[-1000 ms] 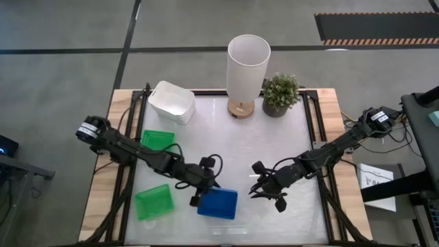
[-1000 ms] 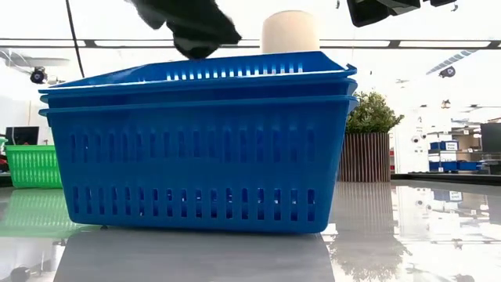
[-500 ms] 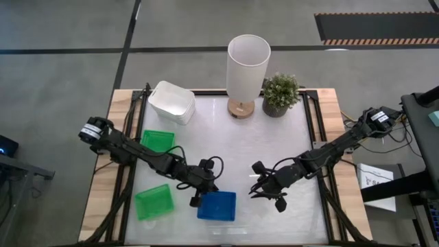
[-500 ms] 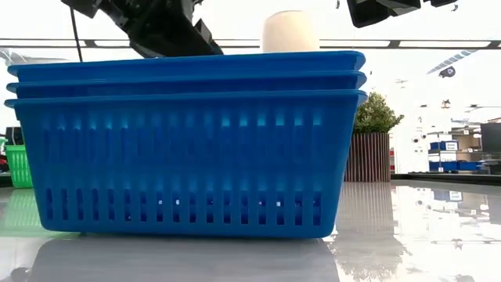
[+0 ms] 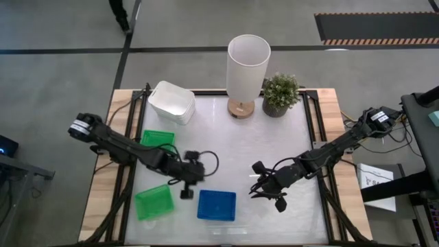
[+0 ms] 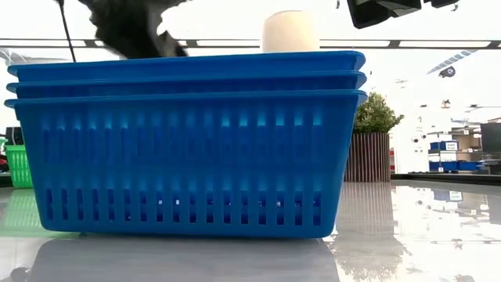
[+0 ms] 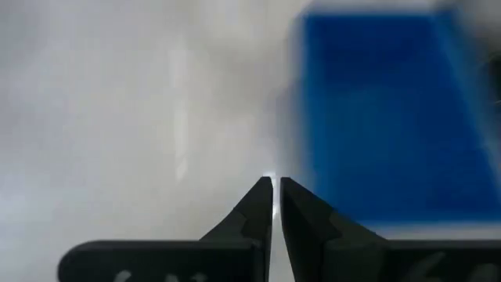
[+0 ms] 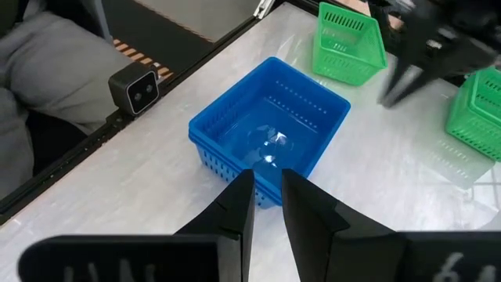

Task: Stack baskets by color
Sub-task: Stack the bottom green bin on the green bins

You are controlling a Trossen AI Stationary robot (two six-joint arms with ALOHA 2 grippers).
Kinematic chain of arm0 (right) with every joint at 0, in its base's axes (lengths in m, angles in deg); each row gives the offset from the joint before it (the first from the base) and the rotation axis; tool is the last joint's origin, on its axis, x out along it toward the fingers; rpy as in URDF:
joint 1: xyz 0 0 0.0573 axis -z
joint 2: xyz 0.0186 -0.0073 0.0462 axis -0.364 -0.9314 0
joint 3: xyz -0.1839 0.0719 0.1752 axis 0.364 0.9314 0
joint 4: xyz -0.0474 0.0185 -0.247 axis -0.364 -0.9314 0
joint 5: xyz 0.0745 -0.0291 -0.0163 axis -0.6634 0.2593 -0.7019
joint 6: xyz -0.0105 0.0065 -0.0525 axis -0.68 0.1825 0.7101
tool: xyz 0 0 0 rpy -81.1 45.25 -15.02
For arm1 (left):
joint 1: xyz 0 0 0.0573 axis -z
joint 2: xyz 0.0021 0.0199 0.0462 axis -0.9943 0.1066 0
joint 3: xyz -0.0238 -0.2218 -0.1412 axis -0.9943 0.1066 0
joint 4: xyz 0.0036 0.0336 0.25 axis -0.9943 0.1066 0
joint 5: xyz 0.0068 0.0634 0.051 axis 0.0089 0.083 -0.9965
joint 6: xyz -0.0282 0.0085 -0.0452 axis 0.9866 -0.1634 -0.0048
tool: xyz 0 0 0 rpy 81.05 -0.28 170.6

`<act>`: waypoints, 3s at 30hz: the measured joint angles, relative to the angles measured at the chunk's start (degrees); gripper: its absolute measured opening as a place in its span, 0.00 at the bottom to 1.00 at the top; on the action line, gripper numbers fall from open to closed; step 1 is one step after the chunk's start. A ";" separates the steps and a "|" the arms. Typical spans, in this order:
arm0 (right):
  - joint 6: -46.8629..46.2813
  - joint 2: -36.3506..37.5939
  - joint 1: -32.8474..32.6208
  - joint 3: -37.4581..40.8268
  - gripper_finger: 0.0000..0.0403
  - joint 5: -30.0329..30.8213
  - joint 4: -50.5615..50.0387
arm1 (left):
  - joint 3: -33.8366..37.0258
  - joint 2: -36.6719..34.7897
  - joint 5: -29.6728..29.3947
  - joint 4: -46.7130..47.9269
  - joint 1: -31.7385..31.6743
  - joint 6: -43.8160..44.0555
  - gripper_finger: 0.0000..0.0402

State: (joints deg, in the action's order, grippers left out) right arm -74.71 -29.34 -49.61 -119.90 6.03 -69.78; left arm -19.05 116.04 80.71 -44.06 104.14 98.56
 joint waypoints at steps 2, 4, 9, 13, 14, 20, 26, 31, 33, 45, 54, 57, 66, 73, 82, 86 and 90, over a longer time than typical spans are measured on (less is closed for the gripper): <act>-0.01 0.00 -0.01 0.00 0.14 -0.01 -0.04 | 0.34 -2.29 -5.63 9.44 -0.31 5.51 0.03; -0.01 0.00 -0.01 0.00 0.14 0.00 0.00 | 0.34 -4.28 -10.86 20.01 -0.78 13.40 0.03; 0.01 0.00 0.01 0.00 0.14 0.00 0.04 | 0.80 -8.62 -13.21 41.25 -1.52 33.59 0.03; 0.01 0.00 0.01 0.00 0.14 0.00 0.02 | 1.18 -11.48 -1.39 39.97 -0.23 36.40 0.03; 0.01 0.00 0.01 0.00 0.14 0.00 0.04 | 1.18 -11.78 2.13 39.34 0.38 37.45 0.03; 0.01 0.00 0.01 0.09 0.14 0.00 0.03 | 1.06 -11.38 13.03 37.95 7.20 41.01 0.03; 0.01 0.00 0.01 0.46 0.14 0.00 0.00 | 1.35 -10.69 13.22 40.74 13.71 40.94 0.04; 0.01 0.00 0.01 0.46 0.14 0.00 0.00 | 2.37 -10.72 13.03 42.53 16.44 40.79 0.15; -0.28 0.00 0.01 0.46 0.14 0.00 0.00 | 3.18 -10.72 12.96 41.94 17.44 39.58 0.21; -0.87 0.00 0.01 0.48 0.14 -0.02 0.00 | 11.89 -10.64 12.28 37.03 19.18 39.37 0.36; -0.87 0.00 0.01 0.48 0.14 -0.02 0.00 | 13.24 -10.62 12.98 33.24 19.16 36.78 0.19; -0.87 0.00 0.01 0.48 0.14 -0.02 0.02 | 12.95 -10.62 13.03 33.19 19.14 35.81 0.07; -0.87 0.00 0.01 0.48 0.14 -0.02 0.00 | 9.55 -11.03 14.07 33.31 19.04 31.34 0.01; -0.87 0.00 0.01 0.48 0.14 -0.02 -0.03 | 1.78 -14.91 13.83 33.69 15.90 19.72 0.00; -0.54 0.00 0.01 0.48 0.14 -0.02 -0.31 | -4.50 -20.79 8.86 49.35 5.79 5.69 0.00; -0.26 0.00 0.01 0.48 0.14 -0.02 -0.31 | -7.82 -21.91 8.16 53.73 -1.73 -3.25 0.00; 0.40 0.00 0.01 0.48 0.14 -0.02 -0.30 | -11.04 -22.03 7.84 58.94 -10.08 -14.18 0.00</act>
State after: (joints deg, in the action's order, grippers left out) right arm -74.31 -29.34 -49.60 -119.42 6.01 -70.08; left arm -30.09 94.01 88.55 14.88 94.06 84.38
